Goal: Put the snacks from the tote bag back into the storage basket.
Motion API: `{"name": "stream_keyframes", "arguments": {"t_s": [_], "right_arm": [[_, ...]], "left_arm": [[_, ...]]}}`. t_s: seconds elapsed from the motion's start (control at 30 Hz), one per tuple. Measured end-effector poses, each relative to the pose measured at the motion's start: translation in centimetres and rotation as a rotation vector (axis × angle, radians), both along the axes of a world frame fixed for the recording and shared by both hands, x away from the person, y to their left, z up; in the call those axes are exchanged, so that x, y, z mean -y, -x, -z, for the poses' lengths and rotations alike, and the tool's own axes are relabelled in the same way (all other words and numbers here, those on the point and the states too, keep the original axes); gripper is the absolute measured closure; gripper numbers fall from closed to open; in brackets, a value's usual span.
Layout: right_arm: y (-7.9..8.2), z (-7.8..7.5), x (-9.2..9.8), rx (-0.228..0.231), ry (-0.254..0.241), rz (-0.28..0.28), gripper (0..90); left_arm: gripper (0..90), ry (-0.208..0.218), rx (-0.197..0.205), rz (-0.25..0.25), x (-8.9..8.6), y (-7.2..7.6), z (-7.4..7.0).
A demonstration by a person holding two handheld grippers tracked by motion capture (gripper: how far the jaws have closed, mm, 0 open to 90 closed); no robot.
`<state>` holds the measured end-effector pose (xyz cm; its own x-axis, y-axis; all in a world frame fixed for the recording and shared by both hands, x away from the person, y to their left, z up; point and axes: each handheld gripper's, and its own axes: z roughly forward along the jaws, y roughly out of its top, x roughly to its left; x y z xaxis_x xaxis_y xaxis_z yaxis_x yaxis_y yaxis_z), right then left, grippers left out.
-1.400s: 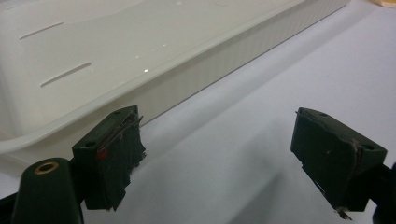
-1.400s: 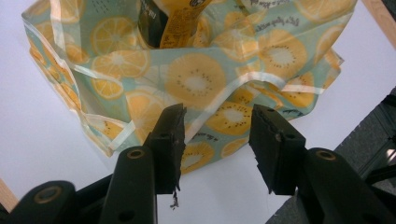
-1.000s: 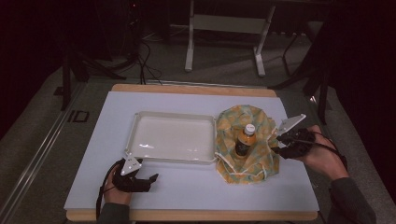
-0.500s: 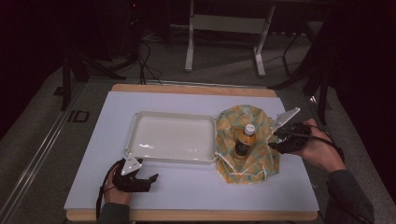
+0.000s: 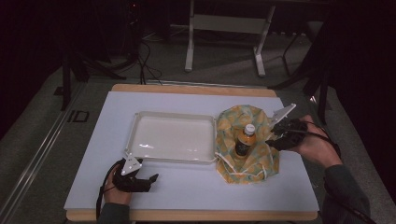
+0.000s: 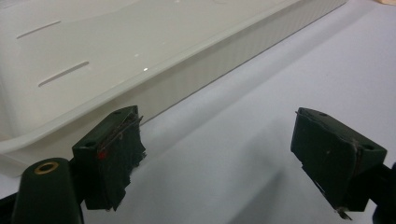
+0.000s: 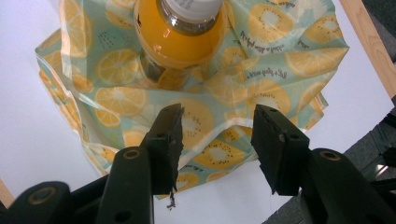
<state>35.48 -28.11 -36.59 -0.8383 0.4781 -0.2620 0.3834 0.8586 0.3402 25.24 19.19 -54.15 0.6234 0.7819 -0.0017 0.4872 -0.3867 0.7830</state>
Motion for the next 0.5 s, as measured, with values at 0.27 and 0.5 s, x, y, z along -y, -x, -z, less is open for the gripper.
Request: {"name": "stream_keyframes", "arguments": {"t_s": [0.27, 0.5], "right_arm": [[-0.39, 0.01, -0.52, 0.003, 0.002, -0.004, 51.6], [-0.82, 0.12, -0.93, -0.008, 0.009, 0.000, 52.0]], "left_arm": [[16.7, 0.002, -0.003, 0.002, 0.01, -0.02, 0.01], [16.7, 0.002, -0.003, 0.001, 0.00, -0.04, 0.01]]}}
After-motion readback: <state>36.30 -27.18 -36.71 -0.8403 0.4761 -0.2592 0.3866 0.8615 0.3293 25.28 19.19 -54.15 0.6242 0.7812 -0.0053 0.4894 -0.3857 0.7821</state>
